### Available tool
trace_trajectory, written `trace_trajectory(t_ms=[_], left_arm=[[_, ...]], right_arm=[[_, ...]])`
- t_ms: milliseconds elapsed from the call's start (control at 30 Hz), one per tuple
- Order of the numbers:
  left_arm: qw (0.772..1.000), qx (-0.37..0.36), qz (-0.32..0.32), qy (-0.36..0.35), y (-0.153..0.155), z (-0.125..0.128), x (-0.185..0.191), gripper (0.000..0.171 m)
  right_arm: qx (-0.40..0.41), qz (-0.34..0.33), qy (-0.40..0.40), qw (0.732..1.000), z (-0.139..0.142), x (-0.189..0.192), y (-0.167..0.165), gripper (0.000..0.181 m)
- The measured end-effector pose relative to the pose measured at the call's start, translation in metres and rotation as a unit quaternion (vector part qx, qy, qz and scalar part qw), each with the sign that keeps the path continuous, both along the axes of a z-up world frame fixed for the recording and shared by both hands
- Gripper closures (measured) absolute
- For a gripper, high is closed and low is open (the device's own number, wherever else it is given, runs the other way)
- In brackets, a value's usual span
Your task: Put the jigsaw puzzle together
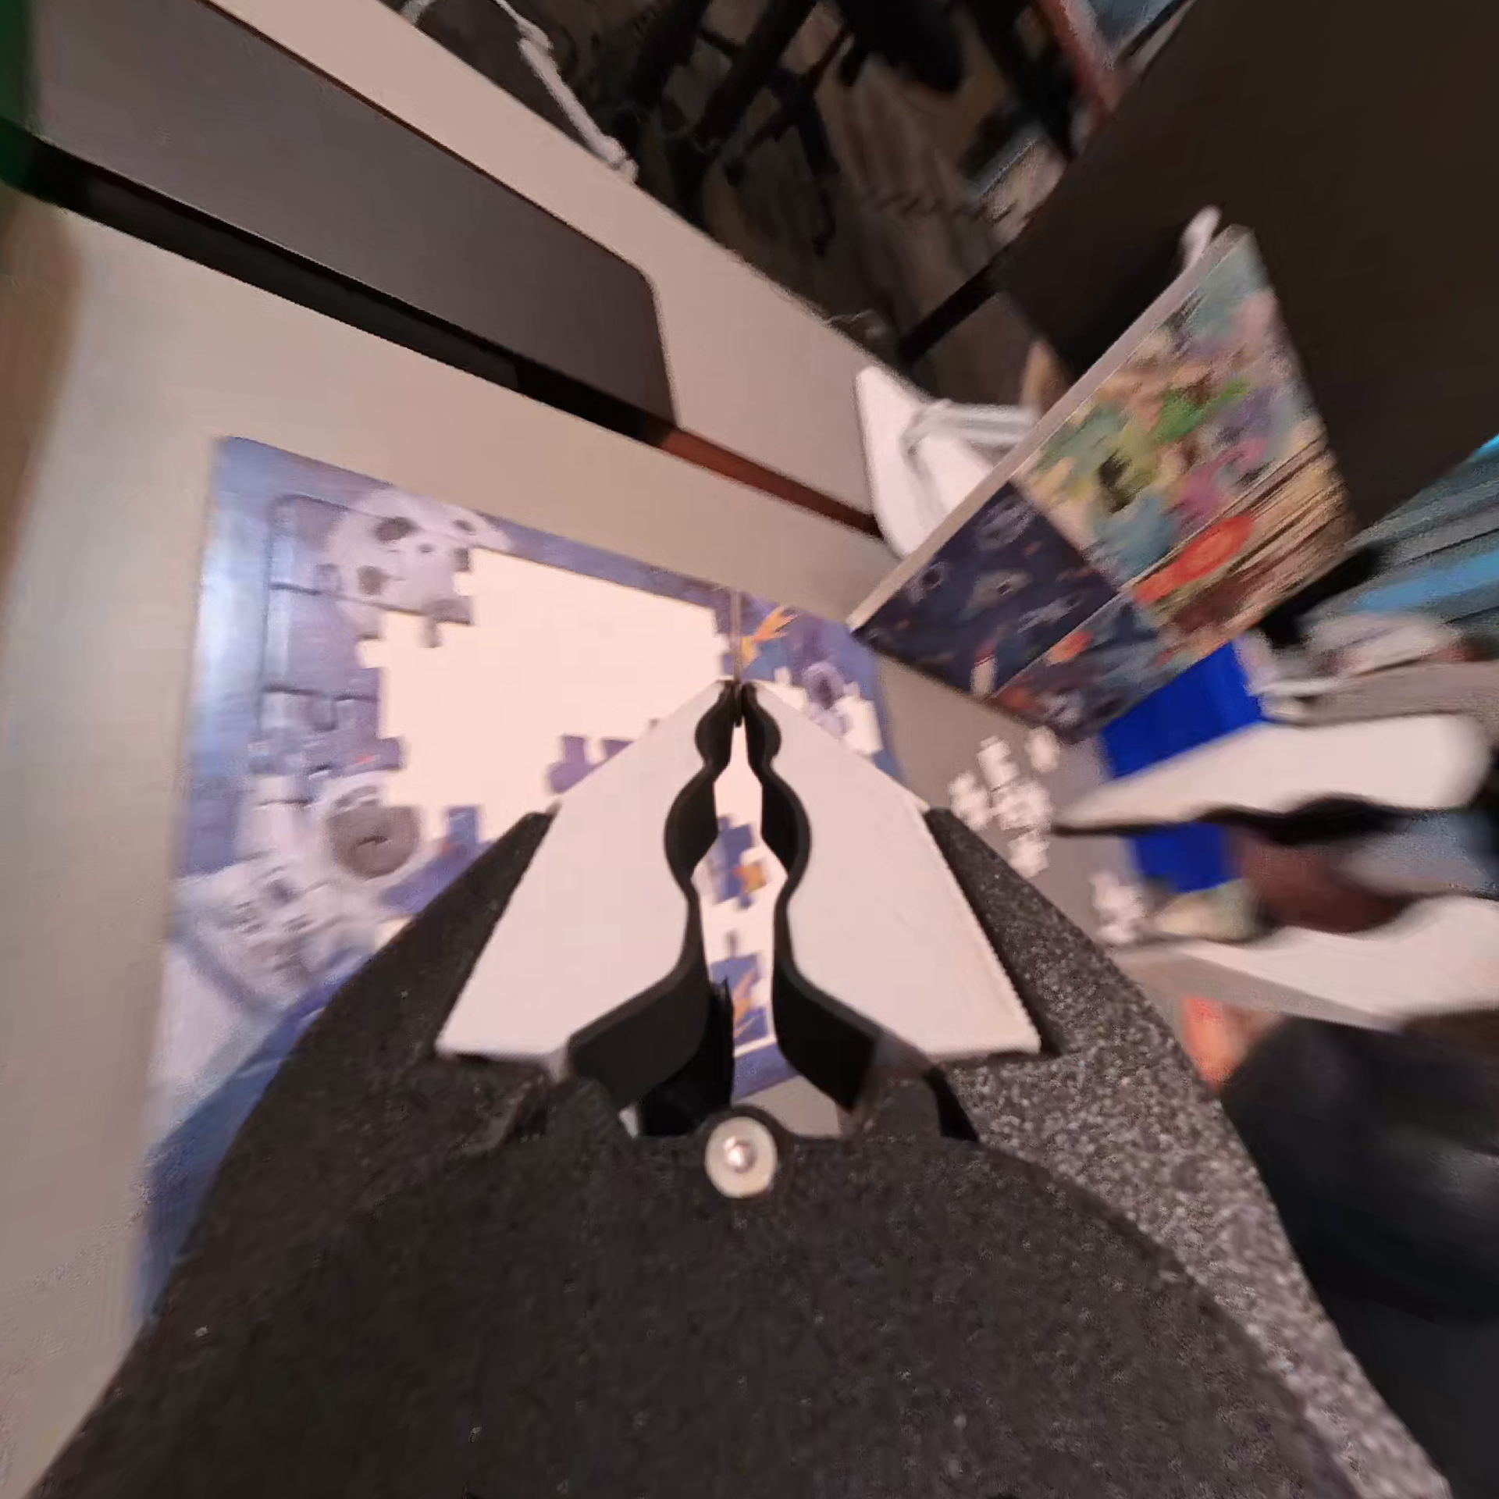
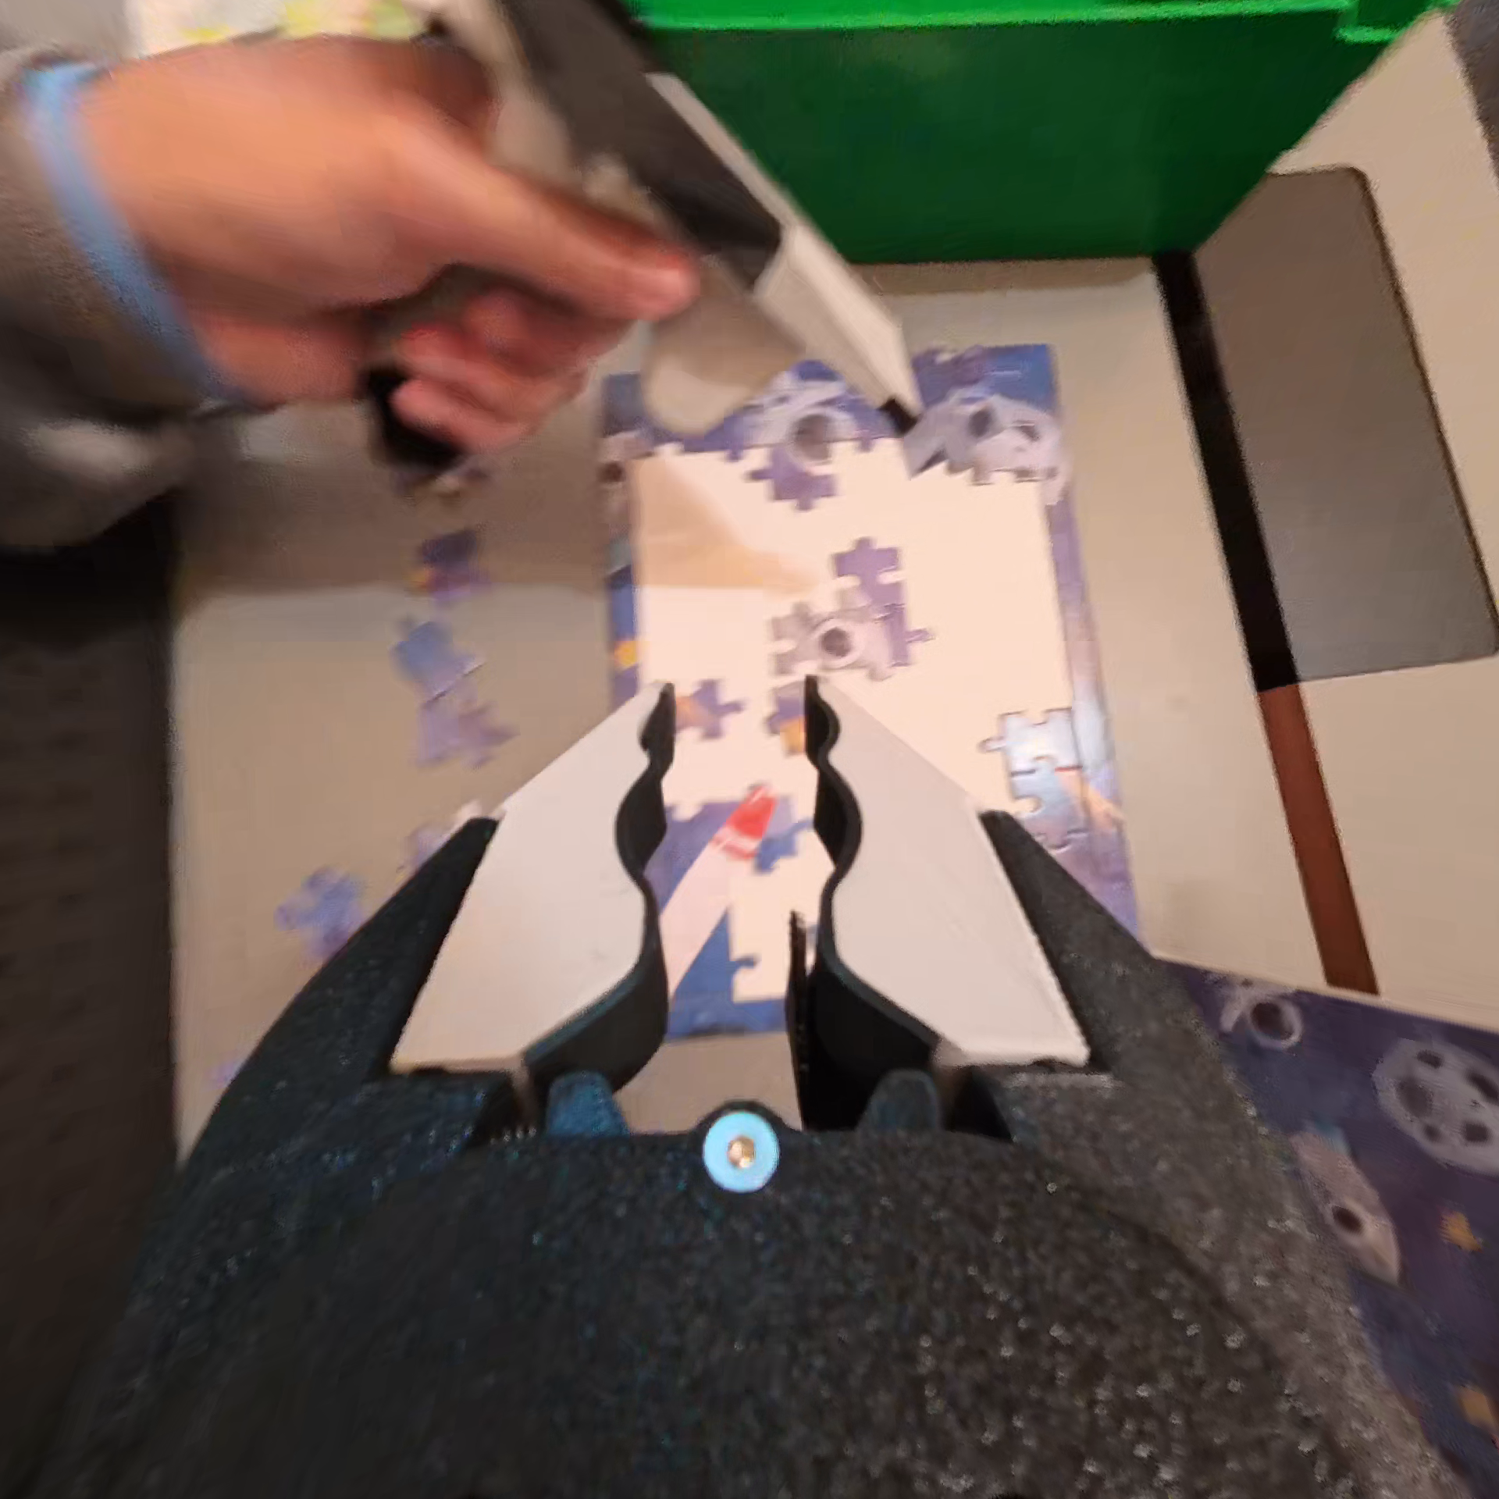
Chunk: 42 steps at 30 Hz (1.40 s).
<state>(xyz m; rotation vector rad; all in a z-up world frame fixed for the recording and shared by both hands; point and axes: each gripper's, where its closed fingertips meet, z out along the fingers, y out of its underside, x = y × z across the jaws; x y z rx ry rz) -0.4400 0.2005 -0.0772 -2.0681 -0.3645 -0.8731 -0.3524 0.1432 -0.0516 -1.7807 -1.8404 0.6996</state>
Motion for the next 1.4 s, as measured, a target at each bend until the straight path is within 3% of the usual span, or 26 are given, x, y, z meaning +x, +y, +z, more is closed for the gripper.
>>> trace_trajectory(t_ms=[100, 200, 333, 500, 667, 767, 900, 1000, 1067, 1200, 1300, 1400], left_arm=[[0.997, 0.012, -0.01, -0.075, 0.011, 0.006, 0.004, 0.17], [0.988, 0.067, -0.024, -0.136, 0.008, 0.032, 0.005, 0.171], [0.972, 0.119, -0.049, -0.196, -0.003, 0.046, 0.018, 0.171], [0.943, 0.164, -0.068, -0.282, -0.011, 0.049, 0.029, 0.171], [0.91, 0.196, -0.11, -0.347, -0.022, 0.062, 0.048, 0.171], [0.912, 0.212, -0.126, -0.327, -0.026, 0.065, 0.062, 0.17], [0.938, 0.2, -0.167, -0.229, -0.031, 0.053, 0.09, 0.169], [0.957, 0.187, -0.166, -0.145, -0.03, 0.039, 0.086, 0.145], [0.962, 0.204, -0.141, -0.116, -0.029, 0.042, 0.068, 0.145], [0.954, 0.237, -0.178, -0.043, -0.039, 0.05, 0.066, 0.153], [0.937, 0.247, -0.234, -0.074, -0.053, 0.057, 0.086, 0.153], [0.939, 0.237, -0.242, -0.052, -0.052, 0.047, 0.098, 0.169]], right_arm=[[0.013, -0.073, -0.003, 0.997, -0.034, -0.029, 0.056, 0.149], [0.0, -0.105, 0.032, 0.994, -0.05, -0.032, 0.082, 0.15], [-0.177, -0.077, 0.188, 0.963, -0.017, -0.045, 0.052, 0.153], [-0.16, -0.087, 0.278, 0.943, 0.007, -0.041, 0.045, 0.163], [-0.292, -0.068, 0.347, 0.889, 0.028, -0.038, 0.038, 0.162], [-0.321, -0.049, 0.377, 0.867, 0.048, -0.034, 0.037, 0.178], [-0.339, -0.026, 0.349, 0.873, 0.052, -0.035, 0.032, 0.18], [-0.308, -0.035, 0.322, 0.895, 0.051, -0.029, 0.038, 0.18], [-0.284, -0.043, 0.284, 0.915, 0.044, -0.022, 0.043, 0.18], [-0.31, -0.001, 0.21, 0.927, 0.04, -0.013, 0.025, 0.18], [-0.317, 0.028, 0.199, 0.927, 0.043, -0.015, 0.015, 0.18], [-0.325, 0.037, 0.2, 0.923, 0.045, -0.021, 0.01, 0.179]])
